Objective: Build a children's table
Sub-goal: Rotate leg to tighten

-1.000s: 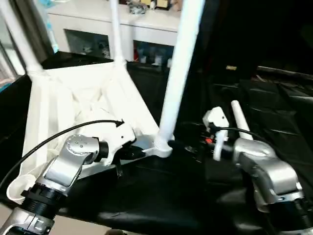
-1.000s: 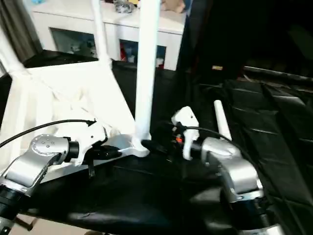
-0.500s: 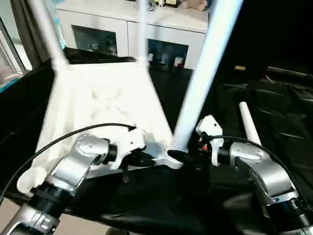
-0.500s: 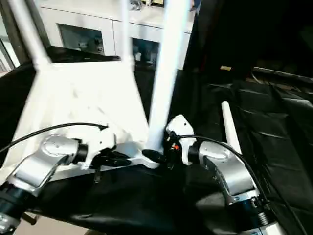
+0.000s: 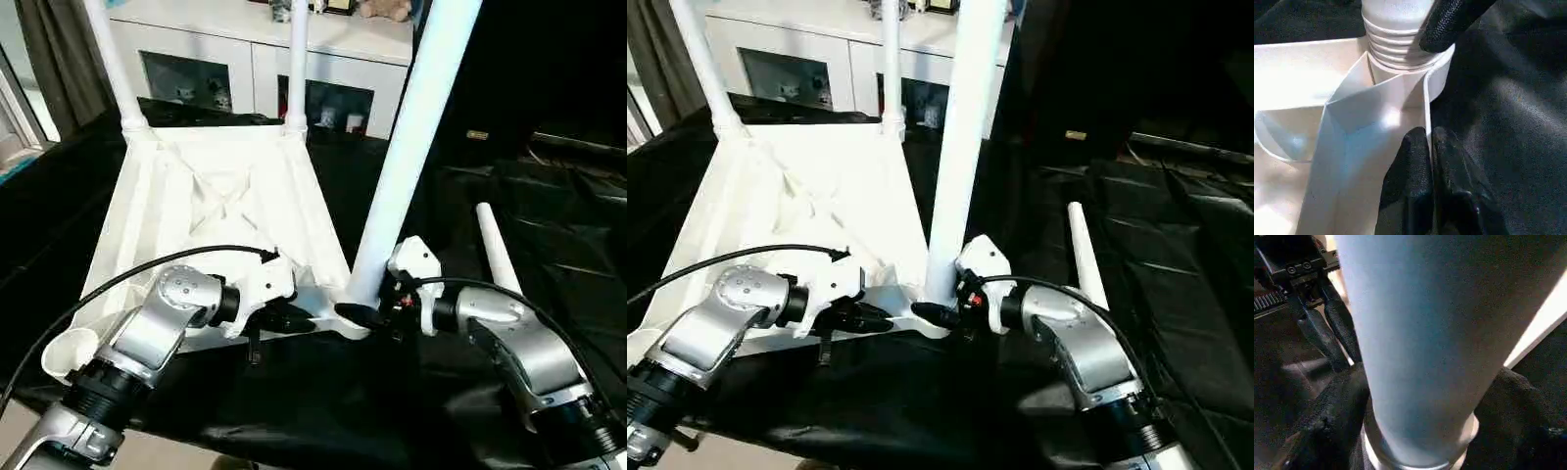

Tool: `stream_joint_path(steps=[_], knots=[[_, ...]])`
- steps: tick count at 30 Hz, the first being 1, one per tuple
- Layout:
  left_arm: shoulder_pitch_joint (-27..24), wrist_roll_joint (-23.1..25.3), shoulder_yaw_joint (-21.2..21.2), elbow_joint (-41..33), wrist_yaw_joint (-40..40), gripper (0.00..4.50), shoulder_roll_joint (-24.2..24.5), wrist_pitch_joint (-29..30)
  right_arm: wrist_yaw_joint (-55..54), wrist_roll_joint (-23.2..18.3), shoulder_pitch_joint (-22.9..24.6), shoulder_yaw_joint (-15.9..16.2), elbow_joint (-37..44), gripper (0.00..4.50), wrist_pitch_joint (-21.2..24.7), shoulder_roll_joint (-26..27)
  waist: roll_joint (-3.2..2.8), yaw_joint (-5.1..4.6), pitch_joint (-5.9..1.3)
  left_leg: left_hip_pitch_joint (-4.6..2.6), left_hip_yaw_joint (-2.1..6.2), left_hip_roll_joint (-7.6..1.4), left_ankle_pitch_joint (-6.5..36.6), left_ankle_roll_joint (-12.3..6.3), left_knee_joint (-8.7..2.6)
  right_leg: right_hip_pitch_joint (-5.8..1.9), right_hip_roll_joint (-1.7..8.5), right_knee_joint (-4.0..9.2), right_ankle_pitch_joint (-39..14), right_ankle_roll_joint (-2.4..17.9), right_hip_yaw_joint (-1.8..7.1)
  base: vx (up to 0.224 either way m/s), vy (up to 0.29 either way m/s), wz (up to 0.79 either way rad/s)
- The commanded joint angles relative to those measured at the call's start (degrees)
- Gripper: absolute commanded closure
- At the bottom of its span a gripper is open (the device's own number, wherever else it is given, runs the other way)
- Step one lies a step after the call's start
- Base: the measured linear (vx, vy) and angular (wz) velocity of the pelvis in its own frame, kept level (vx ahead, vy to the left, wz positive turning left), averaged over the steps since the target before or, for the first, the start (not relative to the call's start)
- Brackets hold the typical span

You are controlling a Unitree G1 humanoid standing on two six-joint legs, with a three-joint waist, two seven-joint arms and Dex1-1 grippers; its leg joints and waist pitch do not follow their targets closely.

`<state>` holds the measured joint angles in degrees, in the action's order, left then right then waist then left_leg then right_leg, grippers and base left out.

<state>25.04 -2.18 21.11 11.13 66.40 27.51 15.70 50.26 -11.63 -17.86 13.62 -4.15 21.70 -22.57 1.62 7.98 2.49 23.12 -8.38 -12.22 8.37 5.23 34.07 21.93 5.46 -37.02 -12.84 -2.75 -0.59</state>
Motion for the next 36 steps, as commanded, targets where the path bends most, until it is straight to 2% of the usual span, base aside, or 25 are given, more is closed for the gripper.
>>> stream_joint_path(steps=[1,2,3,4,13,16,18,19,20,22,23,24,27,28,29,33,34,36], knots=[[2.1,-1.0,-0.6,-1.9,0.6,4.50,-0.6,-2.7,-0.2,0.7,-0.8,-0.1,-1.4,1.34,-0.7,-0.2,-0.30,-0.61,-3.47,-1.86,-1.13,0.04,18.0,2.19,-4.69,-1.01,1.02,4.87,-9.3,10.6,0.44,0.000,0.000,0.00],[2.1,-1.0,-0.6,-1.9,0.6,4.50,-0.6,-2.7,-0.2,0.7,-0.8,-0.1,-1.4,1.34,-0.7,-0.2,-0.29,-0.62,-3.46,-1.85,-1.14,0.04,17.9,2.21,-4.71,-1.00,1.03,4.90,-9.3,10.6,0.46,0.000,0.000,0.00],[2.1,-0.9,-0.6,-1.7,0.6,4.50,-0.6,-2.9,-0.2,0.8,-0.8,0.1,-1.7,1.59,-1.0,-0.2,-0.28,-0.62,-3.47,-1.84,-1.14,0.04,17.9,2.22,-4.70,-1.02,1.03,4.88,-9.3,10.5,0.46,0.000,0.000,0.00],[2.1,-0.9,-0.6,-1.6,0.5,4.50,-0.6,-3.1,-0.2,0.8,-0.8,0.2,-2.0,1.65,-1.3,-0.2,-0.36,-0.60,-3.48,-1.85,-1.14,0.04,17.8,2.19,-4.68,-0.99,1.03,4.89,-9.2,10.5,0.47,0.000,0.000,0.00],[1.9,-0.5,-0.6,-1.0,-0.2,4.50,-0.5,-3.2,-1.9,0.6,0.2,-0.8,-4.2,1.81,-1.1,1.5,-0.37,-0.73,-3.44,-1.86,-1.14,0.04,18.5,2.39,-4.78,-0.89,0.98,4.93,-9.3,10.7,0.48,0.000,0.000,0.00],[2.4,1.0,-1.1,1.1,-3.8,4.50,-1.6,-1.9,-7.0,0.6,0.8,-2.9,-7.5,1.82,-1.2,4.3,-0.51,-0.92,-3.34,-1.81,-1.10,0.14,19.4,2.91,-4.91,-0.68,1.04,5.10,-11.0,10.5,0.49,0.000,0.000,0.00],[4.3,2.4,-2.5,5.9,-10.5,4.50,-4.9,0.2,-15.4,1.0,0.0,-5.5,-12.0,1.82,-1.1,9.1,-0.46,-1.09,-3.30,-1.99,-1.13,0.18,20.2,3.61,-4.93,-0.53,1.10,5.27,-12.5,10.2,0.53,0.000,0.000,0.00],[4.5,2.5,-2.5,6.3,-10.9,4.50,-5.1,0.3,-15.9,1.0,-0.1,-5.6,-12.3,1.82,-1.1,9.5,-0.43,-1.43,-3.31,-1.93,-1.02,0.26,21.1,4.13,-5.02,-0.51,1.15,5.33,-14.1,10.0,0.49,0.000,0.000,0.00],[5.6,3.4,-2.8,8.6,-14.2,4.50,-6.8,1.2,-20.2,1.3,-1.0,-6.6,-14.7,1.82,-1.0,12.0,-0.33,-1.71,-3.31,-1.86,-0.92,0.31,21.2,4.74,-5.08,-0.57,1.20,5.39,-14.9,9.7,0.40,0.000,0.000,0.00],[6.7,4.1,-3.0,11.0,-17.4,4.50,-8.8,2.1,-25.0,2.2,-2.3,-7.2,-17.6,1.83,-1.4,14.6,-0.37,-2.23,-3.24,-1.75,-0.85,0.30,21.6,4.75,-5.23,-0.59,1.19,5.55,-15.5,9.2,0.43,0.000,0.000,0.00],[7.7,4.7,-3.2,12.9,-20.0,4.50,-10.5,2.9,-28.9,3.1,-3.5,-7.5,-20.1,1.83,-2.0,16.6,-0.44,-2.21,-3.21,-1.82,-0.79,0.35,22.0,4.94,-5.21,-0.55,1.16,5.64,-16.0,9.0,0.39,0.000,0.000,0.00],[7.7,4.7,-3.2,12.9,-20.0,4.50,-10.5,2.9,-28.9,3.1,-3.5,-7.5,-20.1,1.83,-2.0,16.6,-0.29,-2.50,-3.30,-1.89,-0.84,0.45,22.2,5.05,-5.15,-0.46,1.18,5.70,-16.4,9.0,0.42,0.000,0.000,0.00],[10.5,6.1,-2.8,16.7,-27.4,4.50,-16.7,6.0,-38.9,4.9,-9.2,-8.0,-28.3,1.83,-4.5,23.2,-0.45,-3.25,-3.24,-1.95,-0.76,0.44,23.6,5.17,-5.19,-0.23,1.22,5.94,-17.7,9.0,0.43,0.000,0.000,0.00],[10.7,6.2,-2.7,16.8,-27.7,4.50,-17.2,6.1,-39.4,5.1,-9.6,-8.1,-28.9,1.83,-4.8,23.6,-0.44,-3.40,-3.25,-1.88,-0.64,0.41,23.8,5.35,-5.25,-0.35,1.22,5.90,-18.1,8.7,0.36,0.000,0.000,0.00],[10.9,6.4,-2.4,17.0,-28.2,4.50,-18.0,6.4,-40.1,5.3,-10.5,-8.1,-30.1,1.83,-5.4,24.6,-0.16,-3.42,-3.26,-1.78,-0.65,0.40,23.7,5.22,-5.26,-0.46,1.23,5.97,-17.9,8.4,0.32,0.000,0.000,0.00],[10.9,7.0,-1.9,17.2,-28.0,4.50,-18.4,4.6,-38.7,4.6,-11.2,-8.9,-31.1,1.83,-7.5,25.9,-0.28,-3.19,-3.37,-1.71,-0.78,0.37,22.2,3.81,-5.20,-0.56,1.03,5.91,-13.8,8.2,0.41,0.000,0.000,0.00],[10.5,6.8,-1.9,16.9,-27.4,4.50,-17.8,4.2,-37.4,3.7,-11.0,-9.7,-30.8,1.27,-8.4,26.1,-0.16,-3.16,-3.37,-1.70,-0.86,0.38,21.7,3.53,-5.17,-0.63,0.97,5.86,-13.1,8.3,0.41,0.000,0.000,0.00],[10.3,6.8,-2.0,16.8,-27.1,4.50,-17.4,3.8,-36.7,3.1,-10.9,-10.1,-30.4,1.13,-9.2,26.0,-0.36,-3.06,-3.38,-1.76,-0.88,0.36,21.6,3.34,-5.19,-0.61,1.04,5.89,-12.9,8.5,0.44,0.000,0.000,0.00]])
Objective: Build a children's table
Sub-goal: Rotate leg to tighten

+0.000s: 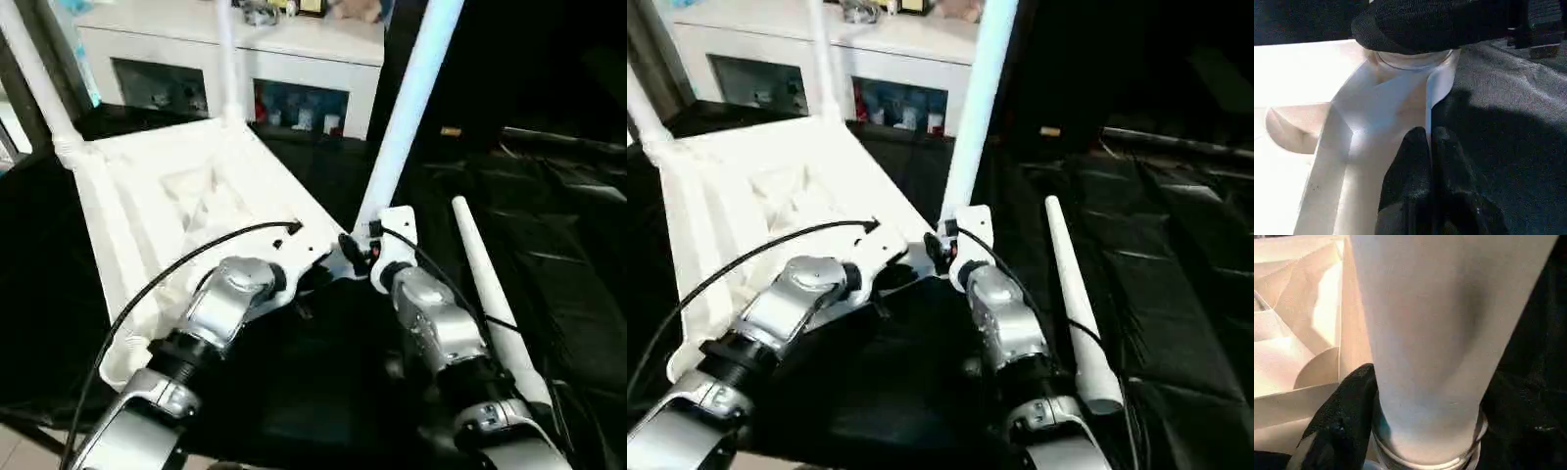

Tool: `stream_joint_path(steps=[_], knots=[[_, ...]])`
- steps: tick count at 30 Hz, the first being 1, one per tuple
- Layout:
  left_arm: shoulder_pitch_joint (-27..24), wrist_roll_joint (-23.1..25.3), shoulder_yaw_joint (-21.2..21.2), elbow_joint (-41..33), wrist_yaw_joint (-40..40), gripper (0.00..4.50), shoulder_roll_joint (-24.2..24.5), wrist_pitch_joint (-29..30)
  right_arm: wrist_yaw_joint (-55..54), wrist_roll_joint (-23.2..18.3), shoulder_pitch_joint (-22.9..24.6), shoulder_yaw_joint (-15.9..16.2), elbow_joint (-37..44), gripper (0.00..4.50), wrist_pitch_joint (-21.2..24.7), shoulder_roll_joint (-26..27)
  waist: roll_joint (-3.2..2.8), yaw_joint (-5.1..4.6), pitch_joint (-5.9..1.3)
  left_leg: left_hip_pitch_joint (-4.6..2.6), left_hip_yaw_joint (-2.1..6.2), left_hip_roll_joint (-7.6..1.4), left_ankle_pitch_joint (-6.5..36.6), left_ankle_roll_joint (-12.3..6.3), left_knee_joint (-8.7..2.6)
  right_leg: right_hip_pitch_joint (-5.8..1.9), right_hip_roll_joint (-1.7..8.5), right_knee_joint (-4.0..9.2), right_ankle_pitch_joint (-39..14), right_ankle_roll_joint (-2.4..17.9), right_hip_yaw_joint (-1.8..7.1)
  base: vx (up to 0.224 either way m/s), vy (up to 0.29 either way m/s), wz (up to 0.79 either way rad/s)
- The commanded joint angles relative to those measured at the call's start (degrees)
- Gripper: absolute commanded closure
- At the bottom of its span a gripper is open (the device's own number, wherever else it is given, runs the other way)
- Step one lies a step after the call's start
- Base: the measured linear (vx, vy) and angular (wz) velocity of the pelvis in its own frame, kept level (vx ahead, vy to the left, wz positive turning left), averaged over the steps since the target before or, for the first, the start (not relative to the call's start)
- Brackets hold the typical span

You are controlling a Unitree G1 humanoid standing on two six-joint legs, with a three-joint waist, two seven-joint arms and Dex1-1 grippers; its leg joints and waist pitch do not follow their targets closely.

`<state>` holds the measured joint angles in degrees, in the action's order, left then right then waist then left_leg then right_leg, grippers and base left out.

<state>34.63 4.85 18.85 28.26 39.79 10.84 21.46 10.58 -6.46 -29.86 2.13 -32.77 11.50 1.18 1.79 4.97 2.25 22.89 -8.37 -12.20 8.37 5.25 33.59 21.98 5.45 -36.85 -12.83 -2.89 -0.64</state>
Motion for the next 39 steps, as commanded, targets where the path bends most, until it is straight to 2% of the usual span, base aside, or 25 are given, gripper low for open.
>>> stream_joint_path(steps=[1,3,4,8,11,15,18,24,25,28,29,39], knots=[[0.5,-0.2,0.2,-0.4,-0.3,4.50,-0.4,-2.4,3.7,-2.4,1.1,1.2,-1.6,1.07,0.3,2.1,-0.41,-0.09,-3.13,-1.49,-0.95,0.34,21.4,3.13,-4.75,-0.73,1.02,5.74,-12.7,8.7,0.47,0.000,0.000,0.00],[-0.1,-0.1,0.2,-1.0,1.0,4.50,0.7,-3.6,5.9,-2.5,1.1,1.3,-0.6,0.93,-0.1,1.0,-0.41,-0.11,-3.08,-1.35,-0.90,0.32,21.4,2.94,-4.86,-0.85,1.01,5.85,-13.2,8.7,0.44,0.000,0.000,0.00],[-0.6,-0.2,0.1,-1.6,2.0,4.50,1.5,-4.0,7.8,-2.4,1.3,1.7,0.6,0.69,0.3,-0.3,-0.46,-0.06,-3.10,-1.44,-0.92,0.29,21.3,2.95,-4.87,-0.85,1.01,5.88,-13.3,8.7,0.45,0.000,0.000,0.00],[-2.1,-0.6,0.2,-3.0,4.8,4.50,3.9,-5.7,14.5,-2.6,2.8,3.5,5.8,0.69,2.8,-4.9,-0.40,0.27,-3.27,-1.29,-1.12,0.16,17.4,1.95,-4.81,-1.31,0.99,5.68,-9.2,9.2,0.46,0.000,0.000,0.00],[-4.2,-2.2,0.6,-5.1,11.1,4.50,7.7,-9.5,26.7,-3.3,6.4,7.5,14.1,0.69,5.1,-13.3,-0.49,0.69,-3.38,-1.32,-1.16,0.06,14.7,1.04,-4.74,-1.72,0.85,5.57,-5.7,9.7,0.33,0.000,0.000,0.00],[-5.6,-3.7,1.1,-7.1,16.0,4.50,10.0,-11.6,31.9,-3.9,7.8,8.9,17.2,0.69,6.0,-16.7,-0.60,0.53,-3.42,-1.24,-1.23,0.10,13.9,0.67,-4.78,-1.58,0.77,5.23,-3.6,10.8,0.26,0.000,0.000,0.00],[-8.2,-6.5,2.1,-12.0,24.3,4.50,14.0,-11.7,37.3,-4.5,8.9,10.1,20.2,0.69,7.4,-20.5,-0.78,0.61,-3.43,-1.46,-1.25,-0.08,13.5,0.57,-4.74,-1.56,0.78,4.99,-2.1,11.9,0.24,0.000,0.000,0.00],[-9.7,-8.4,2.0,-15.1,28.0,4.50,16.0,-10.9,40.5,-6.0,9.8,10.7,23.0,0.69,9.1,-22.3,-0.79,0.74,-3.53,-1.67,-1.50,-0.09,11.7,-0.21,-4.58,-1.63,0.60,4.63,1.8,13.1,0.21,0.000,0.000,0.00],[-9.8,-8.5,1.9,-15.1,28.0,4.50,16.1,-11.0,40.8,-6.0,9.9,10.7,23.2,0.69,9.3,-22.3,-0.47,0.76,-3.50,-1.66,-1.59,-0.08,11.9,-0.30,-4.58,-1.64,0.66,4.72,1.4,13.1,0.24,0.000,0.000,0.00],[-9.8,-8.4,1.8,-15.3,28.2,4.50,16.2,-11.0,41.8,-6.2,10.2,10.9,23.8,0.69,9.8,-22.4,-0.62,0.93,-3.49,-1.71,-1.63,-0.09,12.1,-0.15,-4.57,-1.62,0.79,4.76,0.2,12.8,0.32,0.000,0.000,0.00],[-9.9,-8.5,1.7,-15.4,28.3,4.50,16.3,-10.9,41.9,-6.3,10.2,11.0,24.0,0.96,9.9,-22.4,-0.63,0.97,-3.48,-1.73,-1.63,-0.10,12.1,-0.09,-4.57,-1.63,0.82,4.79,0.0,12.8,0.33,0.000,0.000,0.00],[-10.2,-8.1,1.4,-15.5,28.5,4.50,16.4,-10.5,42.8,-6.5,10.7,11.3,24.5,1.70,10.7,-22.4,-0.58,1.28,-3.63,-1.73,-1.68,-0.06,10.5,0.01,-4.38,-1.72,0.78,4.55,1.7,12.7,0.30,0.000,0.000,0.00]])
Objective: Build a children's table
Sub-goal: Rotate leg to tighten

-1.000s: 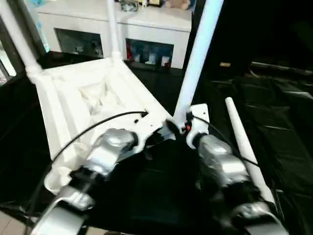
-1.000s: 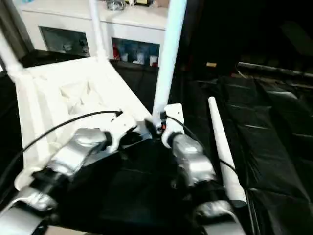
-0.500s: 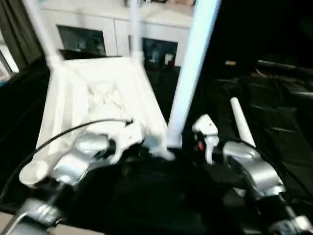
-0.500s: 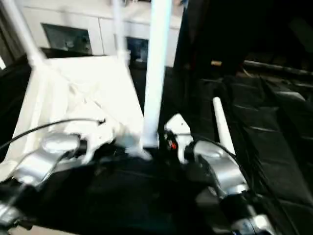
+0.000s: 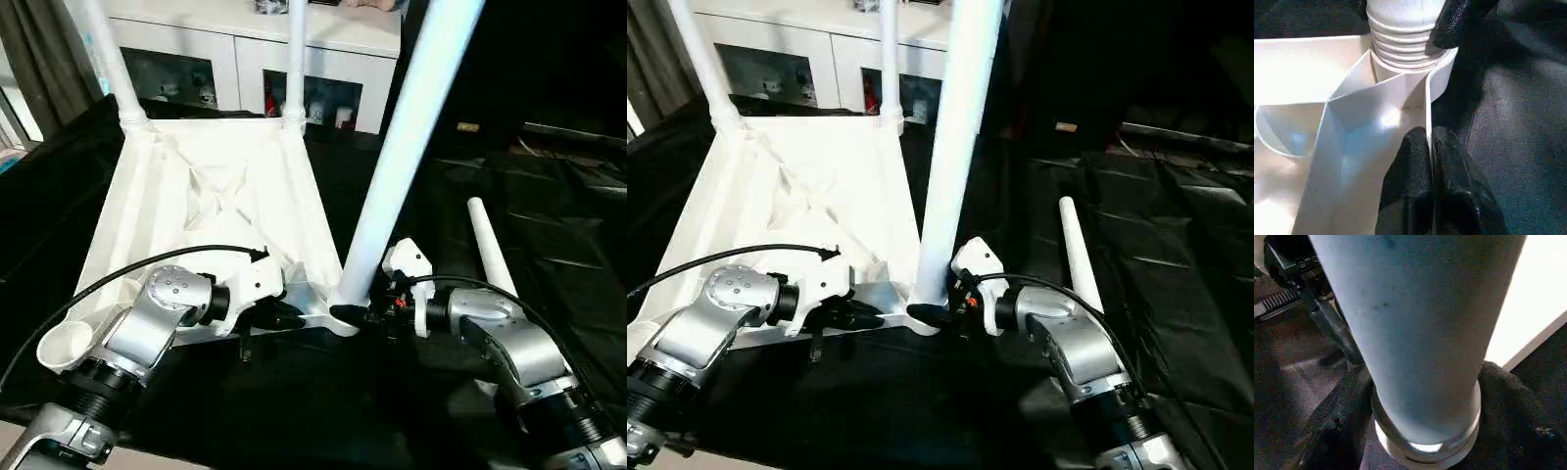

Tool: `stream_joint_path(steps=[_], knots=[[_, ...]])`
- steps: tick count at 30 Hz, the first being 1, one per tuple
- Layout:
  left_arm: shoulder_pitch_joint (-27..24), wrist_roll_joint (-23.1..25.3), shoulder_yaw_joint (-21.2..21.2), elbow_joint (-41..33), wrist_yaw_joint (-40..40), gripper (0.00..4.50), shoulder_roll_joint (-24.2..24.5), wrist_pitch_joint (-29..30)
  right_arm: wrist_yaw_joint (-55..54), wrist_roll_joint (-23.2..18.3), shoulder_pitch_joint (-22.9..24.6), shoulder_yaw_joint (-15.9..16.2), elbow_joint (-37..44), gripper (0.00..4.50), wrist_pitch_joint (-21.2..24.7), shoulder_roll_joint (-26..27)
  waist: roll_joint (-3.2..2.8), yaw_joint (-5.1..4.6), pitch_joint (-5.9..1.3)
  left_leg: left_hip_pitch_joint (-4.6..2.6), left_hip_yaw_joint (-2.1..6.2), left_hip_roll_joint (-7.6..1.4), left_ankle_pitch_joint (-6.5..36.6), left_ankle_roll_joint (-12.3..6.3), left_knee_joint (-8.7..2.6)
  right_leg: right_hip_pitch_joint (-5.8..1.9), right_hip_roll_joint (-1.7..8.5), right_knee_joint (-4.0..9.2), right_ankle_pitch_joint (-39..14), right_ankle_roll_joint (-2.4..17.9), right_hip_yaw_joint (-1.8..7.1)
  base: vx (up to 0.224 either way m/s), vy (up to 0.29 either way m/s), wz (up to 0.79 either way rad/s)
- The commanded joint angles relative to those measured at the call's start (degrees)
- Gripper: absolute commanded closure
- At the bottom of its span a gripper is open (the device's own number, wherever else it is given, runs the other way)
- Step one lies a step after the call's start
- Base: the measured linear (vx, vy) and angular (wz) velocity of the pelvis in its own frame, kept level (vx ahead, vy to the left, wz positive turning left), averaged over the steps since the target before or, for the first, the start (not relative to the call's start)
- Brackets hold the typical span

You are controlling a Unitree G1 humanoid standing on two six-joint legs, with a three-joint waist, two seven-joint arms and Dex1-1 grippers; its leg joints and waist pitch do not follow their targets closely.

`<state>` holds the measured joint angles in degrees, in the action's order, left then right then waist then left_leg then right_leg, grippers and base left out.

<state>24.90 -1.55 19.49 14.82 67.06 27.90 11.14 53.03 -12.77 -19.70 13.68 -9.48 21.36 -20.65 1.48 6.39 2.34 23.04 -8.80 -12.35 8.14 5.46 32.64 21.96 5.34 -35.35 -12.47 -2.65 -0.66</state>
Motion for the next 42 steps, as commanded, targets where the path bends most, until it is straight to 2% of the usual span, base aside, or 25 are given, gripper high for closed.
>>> stream_joint_path(steps=[1,8,11,13,14,15,16,17,18,19,20,21,26,27,28,30,32,33,34,35,36,38,39,40,42], knots=[[-0.5,-1.7,0.8,-2.0,1.2,4.50,-0.7,-0.2,0.4,-0.2,0.5,-0.2,1.2,1.71,0.8,-0.6,-0.24,-0.14,-3.73,-1.88,-1.27,0.12,10.4,-0.34,-3.39,-1.73,0.83,3.02,1.8,12.5,0.31,0.000,0.000,0.00],[-0.4,-1.3,0.4,-1.3,0.4,4.50,-1.2,0.0,-1.7,0.2,0.5,-0.7,-0.1,1.76,0.5,0.6,-0.29,-0.13,-3.80,-1.90,-1.27,0.13,10.2,-0.30,-3.32,-1.79,0.89,2.95,2.0,12.6,0.28,0.000,0.000,0.00],[1.5,1.9,-0.4,2.9,-7.6,4.50,-4.1,1.6,-12.1,2.1,-0.2,-3.8,-5.4,1.76,-0.1,5.2,-0.32,-0.48,-3.54,-1.80,-1.39,0.18,11.7,0.65,-3.50,-1.45,0.91,3.12,-0.3,12.7,0.35,0.000,0.000,0.00],[3.0,3.0,-1.2,5.7,-12.3,4.50,-6.5,3.0,-18.3,3.0,-0.8,-5.5,-8.5,1.76,0.0,8.0,-0.15,-0.62,-3.29,-2.03,-1.24,0.25,16.6,2.87,-3.87,-1.29,1.25,3.87,-9.6,11.2,0.43,0.000,0.000,0.00],[4.1,3.8,-1.2,7.5,-15.1,4.50,-8.4,3.8,-23.8,3.0,-1.4,-7.3,-10.6,1.76,0.6,10.8,-0.19,-0.66,-3.24,-2.10,-1.18,0.20,17.6,3.18,-3.96,-1.21,1.27,4.02,-11.2,10.7,0.46,0.000,0.000,0.00],[4.3,4.0,-1.1,7.8,-15.6,4.50,-8.7,3.9,-24.7,3.0,-1.5,-7.6,-11.0,1.77,0.7,11.3,-0.11,-0.98,-2.90,-2.06,-1.13,0.30,20.2,3.68,-4.18,-0.88,1.34,4.44,-15.6,9.7,0.54,0.000,0.000,0.00],[5.3,4.7,-1.3,9.3,-18.5,4.50,-10.6,5.1,-29.0,3.3,-2.1,-8.6,-12.8,1.77,0.5,13.4,-0.12,-1.15,-2.99,-2.12,-0.93,0.35,21.7,4.13,-4.27,-0.85,1.49,4.71,-19.0,8.6,0.50,0.000,0.000,0.00],[5.5,4.8,-1.2,9.6,-19.1,4.50,-11.0,5.3,-29.7,3.3,-2.3,-8.7,-13.2,1.77,0.5,13.9,-0.07,-1.21,-3.02,-2.18,-0.88,0.31,22.0,4.26,-4.27,-0.78,1.49,4.84,-19.5,8.3,0.54,0.000,0.000,0.00],[7.8,6.2,-0.7,12.4,-24.7,4.50,-15.7,7.4,-37.4,4.1,-4.3,-9.7,-17.8,1.77,-1.1,18.4,-0.25,-1.42,-2.94,-2.32,-0.90,0.23,22.6,4.46,-4.34,-0.47,1.45,5.01,-19.7,8.0,0.61,0.000,0.000,0.00],[8.0,6.4,-0.7,12.6,-25.0,4.50,-16.0,7.5,-37.8,4.2,-4.4,-9.7,-18.1,1.77,-1.3,18.7,-0.27,-1.54,-2.87,-2.61,-0.79,0.31,24.1,4.94,-4.32,-0.17,1.42,5.22,-21.2,7.9,0.55,0.000,0.000,0.00],[8.5,6.7,-0.5,13.0,-26.1,4.50,-17.3,8.0,-39.3,4.6,-5.2,-9.8,-19.4,1.77,-2.1,19.9,-0.17,-1.63,-2.93,-2.37,-0.69,0.37,24.2,4.90,-4.35,-0.41,1.50,5.18,-21.5,7.7,0.51,0.000,0.000,0.00],[9.0,6.9,0.0,13.4,-26.5,4.50,-18.6,8.3,-40.4,5.3,-6.2,-9.4,-20.8,1.77,-3.2,21.0,-0.22,-1.62,-3.09,-2.08,-0.57,0.30,23.1,4.78,-4.48,-0.74,1.49,5.08,-20.2,7.3,0.40,0.000,0.000,0.00],[9.6,7.1,0.7,13.9,-26.0,4.50,-19.8,7.9,-38.5,5.1,-7.9,-8.9,-22.0,1.77,-5.7,23.2,-0.16,-1.52,-3.28,-1.94,-0.84,0.38,20.5,3.30,-4.26,-0.83,1.07,4.85,-13.8,7.9,0.47,0.000,0.000,0.00],[9.7,7.1,0.6,14.0,-26.0,4.50,-19.7,7.7,-38.0,4.9,-7.9,-9.0,-21.9,1.42,-5.9,23.2,-0.20,-1.50,-3.21,-1.96,-0.89,0.40,20.7,3.05,-4.25,-0.81,1.04,4.84,-13.5,8.2,0.47,0.000,0.000,0.00],[9.3,7.1,0.3,13.9,-25.1,4.50,-18.5,7.0,-35.4,3.9,-7.6,-9.2,-20.9,1.42,-7.0,22.7,-0.19,-1.52,-3.15,-1.93,-0.90,0.40,21.1,2.92,-4.32,-0.85,1.04,4.91,-14.1,8.2,0.46,0.000,0.000,0.00],[9.2,7.1,0.2,13.9,-24.8,4.50,-18.1,6.7,-34.7,3.7,-7.6,-9.4,-20.8,1.05,-7.5,22.5,-0.20,-1.50,-3.20,-1.94,-0.85,0.37,21.4,2.79,-4.34,-0.85,1.12,5.01,-15.1,8.0,0.44,0.000,0.000,0.00],[8.3,7.1,0.1,13.0,-23.2,4.50,-16.8,6.3,-31.8,3.1,-7.3,-9.3,-19.8,1.02,-8.5,21.2,-0.17,-1.45,-3.21,-2.00,-0.90,0.33,21.5,2.59,-4.34,-0.84,1.12,5.07,-15.1,8.1,0.46,0.000,0.000,0.00],[7.1,6.5,0.0,11.7,-21.0,4.50,-15.4,5.6,-28.0,3.3,-6.6,-8.1,-17.6,0.98,-8.0,18.8,-0.20,-1.43,-3.19,-1.91,-0.86,0.26,21.3,2.30,-4.41,-0.90,1.15,5.04,-14.7,8.3,0.46,0.000,0.000,0.00],[7.1,6.5,0.0,11.7,-21.0,4.50,-15.4,5.6,-28.0,3.3,-6.6,-8.1,-17.6,0.77,-8.0,18.8,-0.15,-1.30,-3.22,-1.81,-0.89,0.20,20.3,2.04,-4.38,-1.12,1.06,4.96,-13.3,8.4,0.44,0.000,0.000,0.00],[6.7,6.3,-0.1,11.2,-20.1,4.50,-14.8,5.4,-26.5,3.8,-6.2,-7.3,-16.4,0.77,-7.7,17.6,-0.16,-1.32,-3.22,-1.79,-0.97,0.20,19.8,1.91,-4.35,-1.04,1.06,4.90,-12.5,8.7,0.49,0.000,0.000,0.00],[5.8,6.2,0.8,10.4,-17.3,4.50,-12.9,1.7,-22.5,3.9,-5.1,-5.7,-13.5,0.77,-6.3,14.6,-0.16,-1.17,-3.26,-1.79,-0.89,0.21,18.6,1.72,-4.37,-1.33,1.00,4.86,-11.4,8.8,0.36,0.000,0.000,0.00],[5.3,5.7,0.9,9.8,-15.6,4.50,-12.0,0.9,-19.8,3.7,-4.3,-4.9,-11.8,0.77,-5.7,12.8,-0.22,-1.13,-3.29,-1.79,-1.06,0.18,17.5,1.37,-4.28,-1.24,1.00,4.73,-10.0,9.0,0.47,0.000,0.000,0.00],[4.1,4.3,0.7,8.3,-12.5,4.50,-10.8,-0.3,-14.9,3.2,-3.0,-3.6,-8.8,0.77,-4.7,9.8,0.24,-1.05,-3.30,-1.70,-1.08,0.15,16.7,1.14,-4.27,-1.52,0.95,4.67,-9.2,9.2,0.40,0.000,0.000,0.00],[3.8,3.8,0.6,7.8,-11.6,4.50,-10.4,-0.4,-13.3,3.0,-2.6,-3.3,-7.9,0.77,-4.4,8.9,0.01,-0.84,-3.34,-1.73,-1.15,0.03,15.7,0.55,-4.18,-1.50,0.99,4.42,-7.5,9.6,0.46,0.000,0.000,0.00],[3.1,2.9,0.6,6.4,-9.2,4.50,-9.2,0.0,-10.2,2.5,-1.7,-2.6,-5.8,0.77,-3.8,6.8,-0.09,-0.78,-3.37,-1.80,-1.21,0.00,14.9,0.32,-4.20,-1.46,0.91,4.24,-6.1,10.3,0.39,0.000,0.000,0.00]])
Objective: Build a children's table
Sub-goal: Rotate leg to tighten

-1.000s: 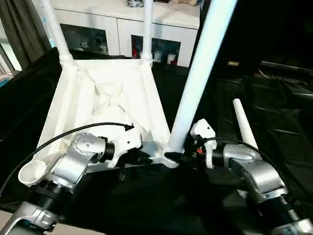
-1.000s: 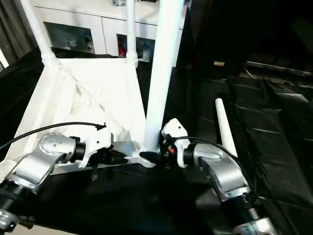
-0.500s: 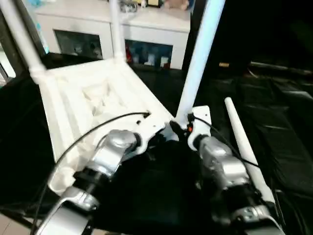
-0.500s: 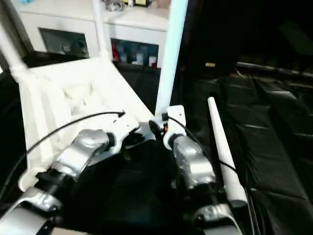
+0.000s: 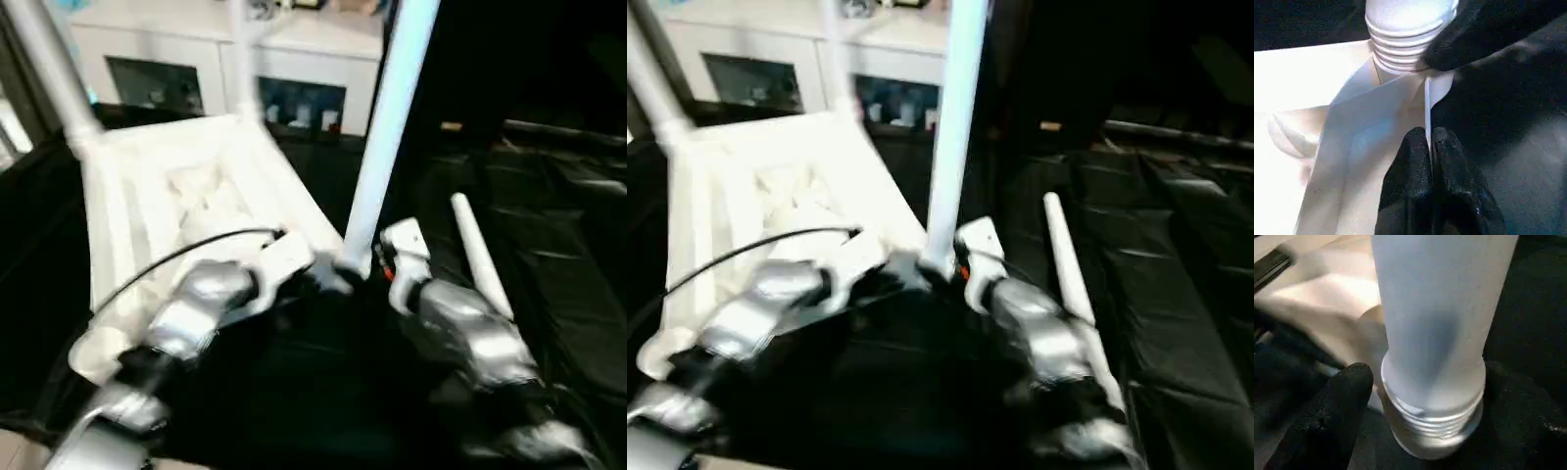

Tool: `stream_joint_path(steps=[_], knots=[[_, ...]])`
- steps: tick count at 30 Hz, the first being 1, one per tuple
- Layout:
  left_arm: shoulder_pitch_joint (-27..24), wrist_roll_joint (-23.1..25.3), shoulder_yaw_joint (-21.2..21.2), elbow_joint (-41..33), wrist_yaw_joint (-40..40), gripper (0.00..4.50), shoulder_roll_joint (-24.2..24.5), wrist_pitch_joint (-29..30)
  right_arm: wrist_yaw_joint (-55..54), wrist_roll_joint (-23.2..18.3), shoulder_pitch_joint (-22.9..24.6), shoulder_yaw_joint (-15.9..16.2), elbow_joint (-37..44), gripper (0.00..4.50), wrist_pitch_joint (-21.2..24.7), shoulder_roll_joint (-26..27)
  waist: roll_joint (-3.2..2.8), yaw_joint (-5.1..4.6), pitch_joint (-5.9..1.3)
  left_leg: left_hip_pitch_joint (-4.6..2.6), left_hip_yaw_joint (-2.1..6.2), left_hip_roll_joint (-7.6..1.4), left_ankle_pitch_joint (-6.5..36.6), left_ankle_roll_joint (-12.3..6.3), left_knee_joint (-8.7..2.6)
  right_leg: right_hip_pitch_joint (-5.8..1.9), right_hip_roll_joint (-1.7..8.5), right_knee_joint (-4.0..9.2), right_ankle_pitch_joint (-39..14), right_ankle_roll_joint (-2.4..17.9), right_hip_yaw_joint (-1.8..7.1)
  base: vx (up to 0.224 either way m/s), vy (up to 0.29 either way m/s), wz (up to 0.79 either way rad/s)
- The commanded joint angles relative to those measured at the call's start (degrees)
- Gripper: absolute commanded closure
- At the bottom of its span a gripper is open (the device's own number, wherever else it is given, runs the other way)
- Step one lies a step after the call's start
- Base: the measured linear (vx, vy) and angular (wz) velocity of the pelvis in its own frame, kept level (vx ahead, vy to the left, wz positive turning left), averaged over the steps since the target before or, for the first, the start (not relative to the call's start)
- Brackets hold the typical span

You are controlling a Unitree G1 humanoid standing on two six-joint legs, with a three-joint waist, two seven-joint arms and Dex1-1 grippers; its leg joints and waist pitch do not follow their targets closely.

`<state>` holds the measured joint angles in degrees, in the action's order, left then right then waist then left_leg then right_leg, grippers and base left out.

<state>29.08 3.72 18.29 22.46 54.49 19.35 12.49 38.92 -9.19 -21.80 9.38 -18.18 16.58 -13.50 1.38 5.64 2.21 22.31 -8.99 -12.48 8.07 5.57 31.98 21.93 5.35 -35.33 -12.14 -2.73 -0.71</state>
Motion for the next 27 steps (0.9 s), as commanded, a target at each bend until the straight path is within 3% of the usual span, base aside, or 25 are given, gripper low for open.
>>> stream_joint_path(steps=[1,11,16,19,23,27], knots=[[-1.6,-2.8,1.9,-2.3,4.9,4.50,0.4,-1.2,6.1,-1.5,0.8,2.2,4.2,0.77,1.5,-1.9,-0.04,0.02,-3.24,-1.09,-1.08,0.14,14.8,0.21,-3.54,-1.40,0.88,4.18,-6.2,10.7,0.43,0.000,0.000,0.00],[-5.2,-5.6,2.0,-8.5,11.8,4.50,4.4,-0.5,12.4,-2.7,1.9,3.3,7.6,0.77,3.1,-5.8,0.02,0.64,-3.25,-1.42,-1.46,-0.08,14.1,-0.36,-3.38,-1.24,0.89,3.92,-4.1,11.7,0.47,0.000,0.000,0.00],[-5.5,-5.9,2.0,-9.1,12.3,4.50,4.9,-0.2,13.2,-2.9,2.0,3.8,7.9,1.27,3.5,-5.9,0.12,0.64,-3.23,-1.42,-1.53,-0.08,15.0,0.53,-3.46,-1.23,1.00,4.06,-6.7,10.8,0.52,0.000,0.000,0.00],[-5.6,-5.9,1.9,-9.1,12.4,4.50,5.0,-0.1,13.8,-2.8,2.4,4.4,8.2,1.54,3.7,-6.2,0.20,0.69,-3.33,-1.40,-1.58,-0.06,13.6,0.36,-3.32,-1.31,0.97,3.89,-5.0,10.8,0.53,0.000,0.000,0.00],[-5.6,-5.7,1.7,-9.2,12.3,4.50,5.0,0.1,13.9,-2.7,2.5,4.5,8.3,1.75,3.8,-6.2,0.18,0.72,-3.40,-1.37,-1.65,0.02,12.3,-0.04,-3.16,-1.39,0.89,3.70,-3.1,11.2,0.49,0.000,0.000,0.00],[-5.7,-5.7,1.7,-9.2,12.2,4.50,5.1,0.2,14.0,-2.6,2.6,4.5,8.2,1.82,4.0,-6.1,0.14,0.69,-3.32,-1.43,-1.63,-0.01,13.3,0.11,-3.23,-1.33,0.92,3.83,-4.7,11.1,0.48,0.000,0.000,0.00]])
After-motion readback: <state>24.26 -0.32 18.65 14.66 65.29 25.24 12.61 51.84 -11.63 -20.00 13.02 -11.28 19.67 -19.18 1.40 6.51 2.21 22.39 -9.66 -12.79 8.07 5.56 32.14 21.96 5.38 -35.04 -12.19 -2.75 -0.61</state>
